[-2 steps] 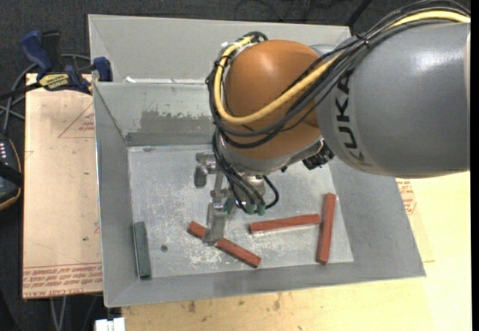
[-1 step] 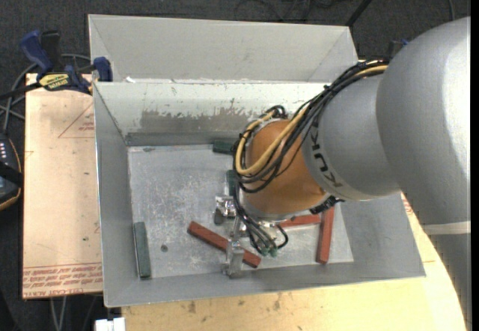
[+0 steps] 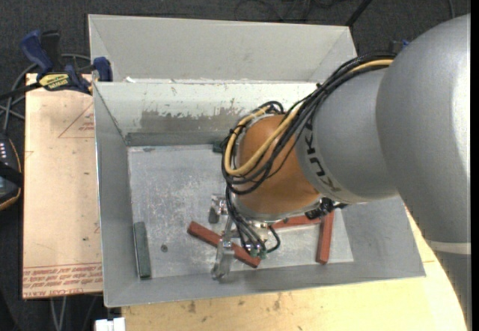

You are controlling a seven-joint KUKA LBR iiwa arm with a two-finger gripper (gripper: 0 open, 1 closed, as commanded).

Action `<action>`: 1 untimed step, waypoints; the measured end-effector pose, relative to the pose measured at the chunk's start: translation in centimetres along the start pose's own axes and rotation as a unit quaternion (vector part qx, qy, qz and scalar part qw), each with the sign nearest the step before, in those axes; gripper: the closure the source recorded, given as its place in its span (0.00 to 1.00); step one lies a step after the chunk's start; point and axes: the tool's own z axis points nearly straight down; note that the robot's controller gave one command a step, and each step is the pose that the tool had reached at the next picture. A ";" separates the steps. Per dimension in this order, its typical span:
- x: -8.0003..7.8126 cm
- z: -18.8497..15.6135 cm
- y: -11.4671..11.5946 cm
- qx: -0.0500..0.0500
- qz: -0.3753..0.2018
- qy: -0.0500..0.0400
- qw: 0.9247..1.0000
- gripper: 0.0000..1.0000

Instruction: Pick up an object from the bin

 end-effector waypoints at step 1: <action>-1.1 0.1 -1.5 0.001 -0.021 0.000 1.000 0.00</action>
Offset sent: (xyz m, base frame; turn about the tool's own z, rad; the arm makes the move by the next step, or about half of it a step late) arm 0.0088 -0.0158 -0.0005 -0.0441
